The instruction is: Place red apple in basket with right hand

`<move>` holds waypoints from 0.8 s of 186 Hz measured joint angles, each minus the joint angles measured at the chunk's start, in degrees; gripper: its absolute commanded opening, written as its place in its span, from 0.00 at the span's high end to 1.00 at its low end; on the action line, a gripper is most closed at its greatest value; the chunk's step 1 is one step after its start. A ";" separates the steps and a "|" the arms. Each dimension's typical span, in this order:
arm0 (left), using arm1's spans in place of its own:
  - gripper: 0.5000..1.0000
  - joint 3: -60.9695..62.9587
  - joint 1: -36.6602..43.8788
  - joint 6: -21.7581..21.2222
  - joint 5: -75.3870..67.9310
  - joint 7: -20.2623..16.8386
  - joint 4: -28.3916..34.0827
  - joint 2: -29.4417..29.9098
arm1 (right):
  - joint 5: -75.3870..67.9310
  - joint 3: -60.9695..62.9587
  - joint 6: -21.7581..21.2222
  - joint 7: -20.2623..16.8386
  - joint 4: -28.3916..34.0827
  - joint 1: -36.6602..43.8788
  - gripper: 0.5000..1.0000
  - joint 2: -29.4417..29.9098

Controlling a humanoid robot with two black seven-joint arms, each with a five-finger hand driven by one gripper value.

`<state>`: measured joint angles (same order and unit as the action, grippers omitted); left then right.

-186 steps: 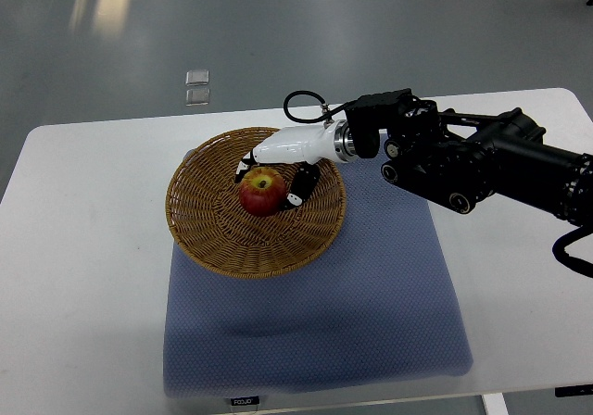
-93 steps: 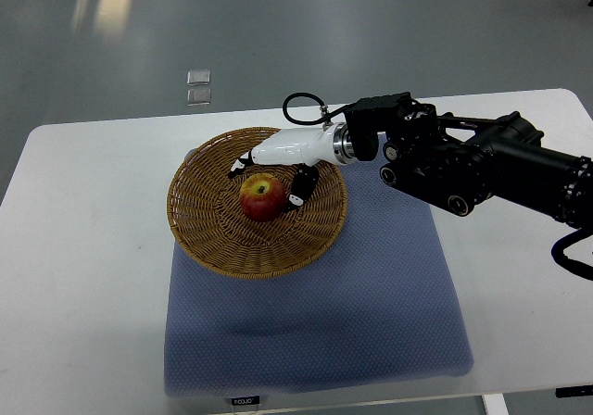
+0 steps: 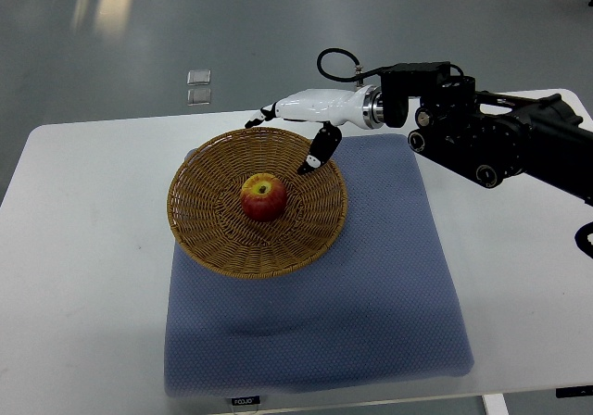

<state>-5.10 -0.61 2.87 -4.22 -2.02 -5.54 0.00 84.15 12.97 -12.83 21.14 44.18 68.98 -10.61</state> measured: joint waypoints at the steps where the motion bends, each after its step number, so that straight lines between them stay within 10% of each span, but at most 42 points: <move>1: 0.00 0.00 0.00 0.00 0.00 0.00 0.00 0.00 | -0.15 0.12 0.00 0.00 -0.01 -0.02 0.16 -0.11; 149: 0.00 0.00 -0.01 0.00 0.00 0.00 0.00 0.00 | -60.40 24.74 2.46 0.32 -4.12 -14.27 0.16 -0.95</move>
<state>-5.10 -0.62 2.87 -4.22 -2.02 -5.54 0.00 23.75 37.72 -10.37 21.46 40.06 54.72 -11.56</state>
